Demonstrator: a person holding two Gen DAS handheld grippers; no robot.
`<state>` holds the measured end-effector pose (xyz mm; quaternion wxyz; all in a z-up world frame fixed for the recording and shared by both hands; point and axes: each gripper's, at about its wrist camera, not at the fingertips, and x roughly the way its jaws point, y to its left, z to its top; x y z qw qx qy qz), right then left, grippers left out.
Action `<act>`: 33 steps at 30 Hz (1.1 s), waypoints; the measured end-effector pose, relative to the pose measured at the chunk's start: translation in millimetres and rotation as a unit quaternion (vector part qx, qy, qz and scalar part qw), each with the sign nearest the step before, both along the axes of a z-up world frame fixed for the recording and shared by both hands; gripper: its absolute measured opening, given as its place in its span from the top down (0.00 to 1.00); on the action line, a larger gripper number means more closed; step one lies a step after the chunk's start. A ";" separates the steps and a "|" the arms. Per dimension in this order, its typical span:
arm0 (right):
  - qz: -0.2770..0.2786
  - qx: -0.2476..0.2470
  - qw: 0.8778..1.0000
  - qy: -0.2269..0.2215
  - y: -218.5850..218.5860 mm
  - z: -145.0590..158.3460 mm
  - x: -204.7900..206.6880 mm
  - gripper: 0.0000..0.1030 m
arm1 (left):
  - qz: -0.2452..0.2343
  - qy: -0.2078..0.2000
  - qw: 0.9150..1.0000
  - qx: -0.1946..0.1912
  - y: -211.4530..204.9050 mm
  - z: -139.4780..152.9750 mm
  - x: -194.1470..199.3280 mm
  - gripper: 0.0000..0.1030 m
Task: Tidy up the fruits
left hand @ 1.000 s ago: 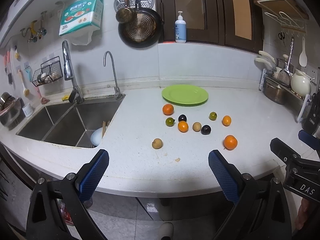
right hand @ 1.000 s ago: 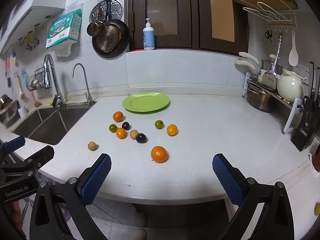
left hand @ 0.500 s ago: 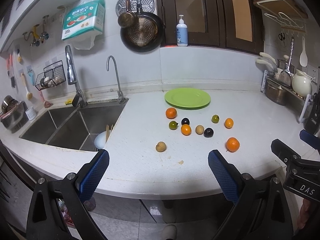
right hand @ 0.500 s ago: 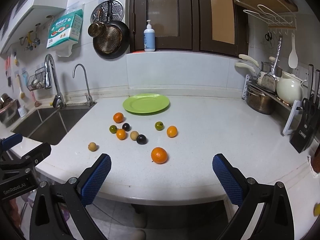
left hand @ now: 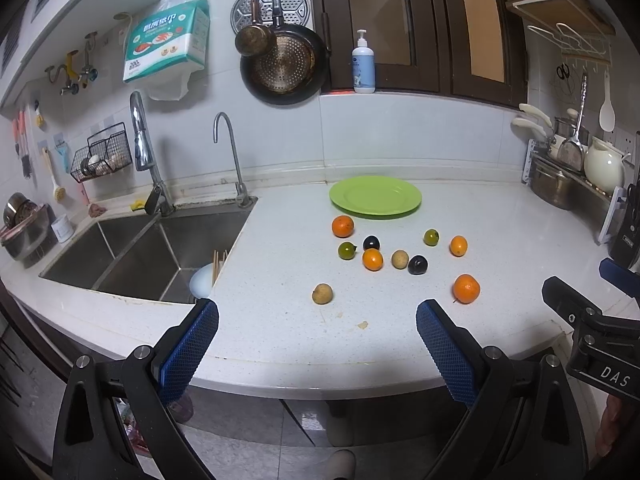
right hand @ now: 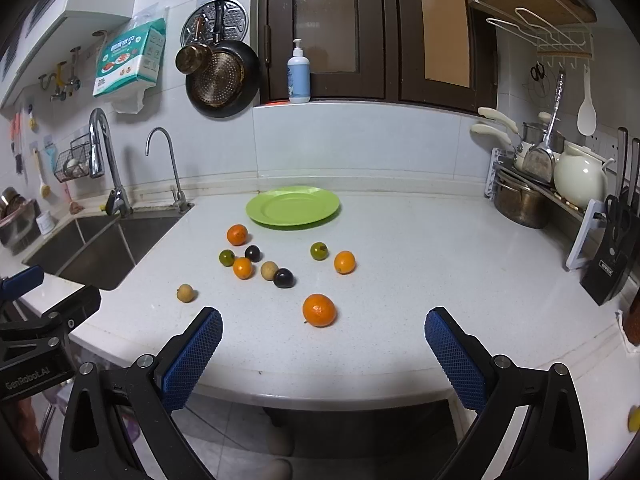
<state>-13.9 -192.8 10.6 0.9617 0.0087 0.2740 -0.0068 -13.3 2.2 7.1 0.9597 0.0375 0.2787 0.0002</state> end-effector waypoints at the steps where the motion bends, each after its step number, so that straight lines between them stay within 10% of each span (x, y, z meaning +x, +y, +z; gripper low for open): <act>1: 0.000 0.000 1.000 0.001 0.0 0.0 0.4 0.01 | 0.000 0.000 1.000 0.000 0.2 0.1 0.2 0.02; 33: 0.008 0.006 0.999 0.031 4.3 -16.4 25.5 0.01 | -0.006 0.019 1.000 -0.004 4.5 -20.1 27.8 0.02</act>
